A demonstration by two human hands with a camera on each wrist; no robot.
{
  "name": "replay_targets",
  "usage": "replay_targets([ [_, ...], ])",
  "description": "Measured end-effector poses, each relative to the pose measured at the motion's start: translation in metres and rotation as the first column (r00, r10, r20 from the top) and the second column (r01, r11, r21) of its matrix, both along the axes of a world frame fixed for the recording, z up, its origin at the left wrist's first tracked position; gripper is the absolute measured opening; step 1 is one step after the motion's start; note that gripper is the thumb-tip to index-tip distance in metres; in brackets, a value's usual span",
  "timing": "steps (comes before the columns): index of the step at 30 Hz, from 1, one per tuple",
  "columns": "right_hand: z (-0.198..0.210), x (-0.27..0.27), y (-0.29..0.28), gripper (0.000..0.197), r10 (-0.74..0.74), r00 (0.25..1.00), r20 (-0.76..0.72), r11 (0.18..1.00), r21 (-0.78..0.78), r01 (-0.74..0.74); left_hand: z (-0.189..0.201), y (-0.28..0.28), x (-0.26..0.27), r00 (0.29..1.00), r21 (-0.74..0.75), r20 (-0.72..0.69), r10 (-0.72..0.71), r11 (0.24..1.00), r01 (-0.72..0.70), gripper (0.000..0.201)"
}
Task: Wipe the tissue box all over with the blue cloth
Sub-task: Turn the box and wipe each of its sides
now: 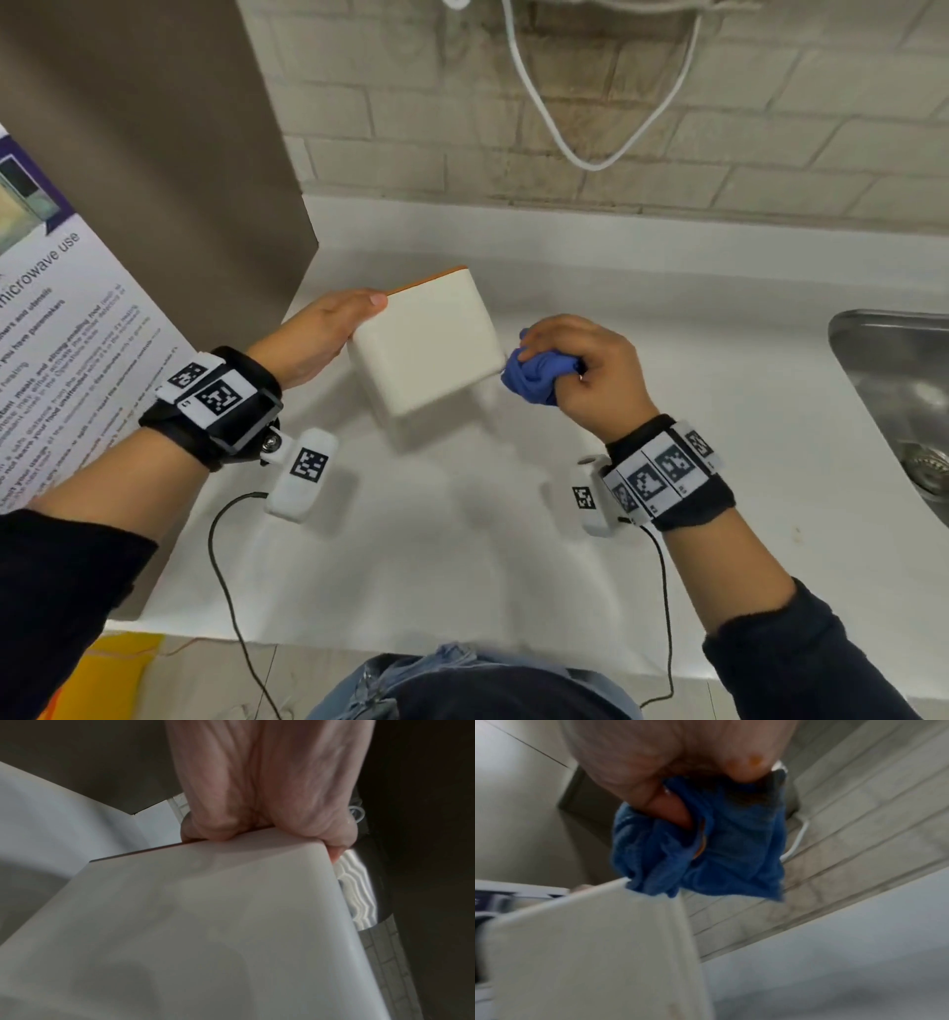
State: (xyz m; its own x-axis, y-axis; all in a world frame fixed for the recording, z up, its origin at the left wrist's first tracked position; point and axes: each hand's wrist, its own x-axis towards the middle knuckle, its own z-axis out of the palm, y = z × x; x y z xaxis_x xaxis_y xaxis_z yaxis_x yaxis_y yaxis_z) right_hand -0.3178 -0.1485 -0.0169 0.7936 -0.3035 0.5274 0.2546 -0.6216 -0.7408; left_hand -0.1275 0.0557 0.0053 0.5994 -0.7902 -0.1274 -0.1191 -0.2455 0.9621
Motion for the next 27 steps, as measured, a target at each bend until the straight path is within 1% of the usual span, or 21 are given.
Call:
replay_targets([
  [2, 0.000, -0.007, -0.009, 0.032, -0.119, 0.993, 0.018, 0.991, 0.063, 0.118, -0.004, -0.001, -0.003, 1.000, -0.008, 0.018, -0.005, 1.000, 0.006, 0.043],
  [4, 0.004, -0.016, -0.010, 0.031, -0.150, 0.986, 0.067, 0.980, 0.141, 0.140, -0.006, -0.002, -0.007, 0.998, -0.017, 0.056, 0.014, 1.000, -0.013, 0.030],
  [5, 0.005, -0.020, -0.005, 0.032, -0.158, 0.982, 0.102, 0.981, 0.126, 0.145, -0.007, -0.002, -0.007, 0.997, -0.019, 0.072, 0.032, 0.999, -0.030, 0.027],
  [6, 0.006, -0.023, 0.003, 0.034, -0.142, 0.981, 0.134, 0.988, 0.075, 0.133, -0.009, -0.002, -0.007, 0.995, -0.022, 0.087, 0.043, 0.999, -0.041, 0.027],
  [7, 0.006, -0.023, 0.014, 0.037, -0.092, 0.982, 0.167, 0.996, 0.007, 0.092, -0.010, -0.003, -0.006, 0.994, -0.020, 0.093, 0.061, 0.998, -0.059, 0.029],
  [9, 0.003, -0.017, 0.044, 0.038, 0.067, 0.982, 0.178, 0.986, -0.161, -0.038, -0.008, -0.006, -0.008, 0.992, -0.036, 0.096, 0.084, 0.996, -0.081, 0.026],
  [10, -0.001, -0.011, 0.059, 0.039, 0.142, 0.980, 0.143, 0.959, -0.264, -0.100, -0.007, -0.006, -0.008, 0.991, -0.042, 0.103, 0.086, 0.996, -0.082, 0.027],
  [12, -0.014, 0.002, 0.082, 0.040, 0.227, 0.972, 0.062, 0.864, -0.474, -0.172, -0.007, -0.007, -0.007, 0.991, -0.033, 0.105, 0.086, 0.996, -0.083, 0.028],
  [14, -0.026, 0.010, 0.088, 0.035, 0.224, 0.974, 0.040, 0.773, -0.615, -0.153, -0.006, -0.004, -0.005, 0.994, -0.023, 0.101, 0.045, 0.999, -0.043, 0.026],
  [16, -0.031, 0.014, 0.081, 0.033, 0.188, 0.981, 0.053, 0.733, -0.672, -0.104, -0.007, -0.003, -0.001, 0.995, 0.002, 0.098, 0.030, 1.000, -0.030, 0.030],
  [18, -0.031, 0.014, 0.072, 0.033, 0.165, 0.984, 0.064, 0.735, -0.674, -0.080, -0.006, -0.004, -0.001, 0.994, 0.006, 0.107, 0.027, 1.000, -0.028, 0.022],
  [20, -0.028, 0.011, 0.061, 0.035, 0.118, 0.991, 0.069, 0.760, -0.649, -0.045, -0.002, -0.004, -0.004, 0.991, 0.011, 0.130, 0.022, 1.000, -0.023, 0.025],
  [21, -0.026, 0.011, 0.053, 0.035, 0.069, 0.996, 0.057, 0.786, -0.618, -0.019, 0.000, -0.004, -0.006, 0.989, 0.019, 0.149, 0.023, 0.999, -0.026, 0.025],
  [23, -0.026, 0.012, 0.028, 0.033, -0.057, 0.998, 0.001, 0.873, -0.485, 0.050, 0.002, 0.000, -0.009, 0.990, 0.028, 0.141, 0.021, 0.999, -0.025, 0.024],
  [24, -0.026, 0.011, 0.016, 0.032, -0.137, 0.990, -0.026, 0.905, -0.409, 0.114, 0.003, 0.000, -0.010, 0.991, 0.028, 0.131, 0.023, 0.999, -0.027, 0.029],
  [26, -0.028, 0.005, -0.004, 0.029, -0.297, 0.951, -0.085, 0.927, -0.264, 0.266, 0.002, 0.000, -0.018, 0.994, 0.014, 0.096, 0.046, 0.999, -0.047, 0.039],
  [27, -0.027, -0.002, -0.010, 0.029, -0.342, 0.934, -0.105, 0.930, -0.179, 0.320, 0.003, 0.000, -0.027, 0.995, -0.011, 0.083, 0.058, 0.998, -0.058, 0.043],
])
